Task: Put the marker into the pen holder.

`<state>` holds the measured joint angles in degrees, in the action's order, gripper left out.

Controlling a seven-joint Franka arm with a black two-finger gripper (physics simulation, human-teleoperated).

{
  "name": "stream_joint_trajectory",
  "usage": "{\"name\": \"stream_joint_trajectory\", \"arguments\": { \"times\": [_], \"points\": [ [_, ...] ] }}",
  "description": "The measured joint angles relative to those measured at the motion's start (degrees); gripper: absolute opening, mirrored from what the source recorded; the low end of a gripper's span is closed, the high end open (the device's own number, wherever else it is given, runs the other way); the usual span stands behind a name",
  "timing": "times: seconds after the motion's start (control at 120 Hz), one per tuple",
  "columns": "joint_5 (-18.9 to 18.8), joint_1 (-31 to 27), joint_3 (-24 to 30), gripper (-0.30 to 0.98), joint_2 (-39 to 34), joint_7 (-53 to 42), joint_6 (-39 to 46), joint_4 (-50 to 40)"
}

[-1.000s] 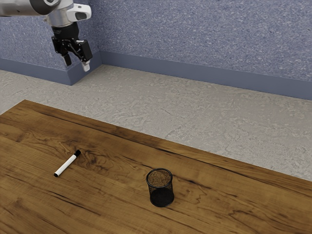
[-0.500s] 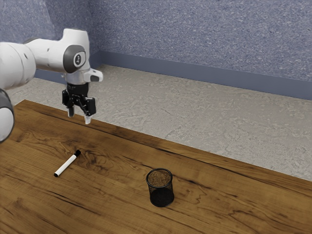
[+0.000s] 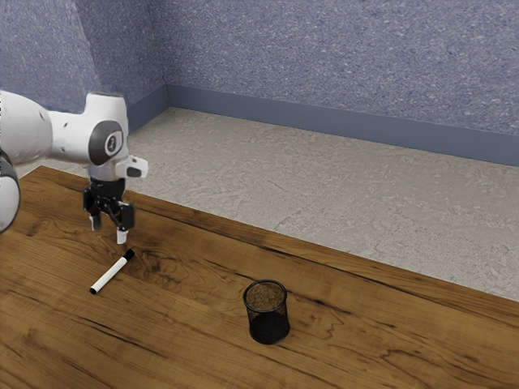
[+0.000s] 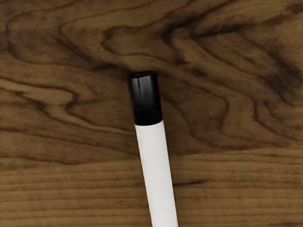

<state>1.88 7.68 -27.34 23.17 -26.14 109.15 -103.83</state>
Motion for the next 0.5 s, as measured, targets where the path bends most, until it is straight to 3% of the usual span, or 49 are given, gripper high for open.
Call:
{"name": "stream_joint_trajectory", "arguments": {
  "times": [0.217,0.5],
  "points": [
    [2.7,0.4,1.3,0.67,-2.2,-4.6,11.2,-9.7],
    [3.9,1.2,1.3,0.67,-2.5,-8.6,19.4,-12.4]
  ]
}}
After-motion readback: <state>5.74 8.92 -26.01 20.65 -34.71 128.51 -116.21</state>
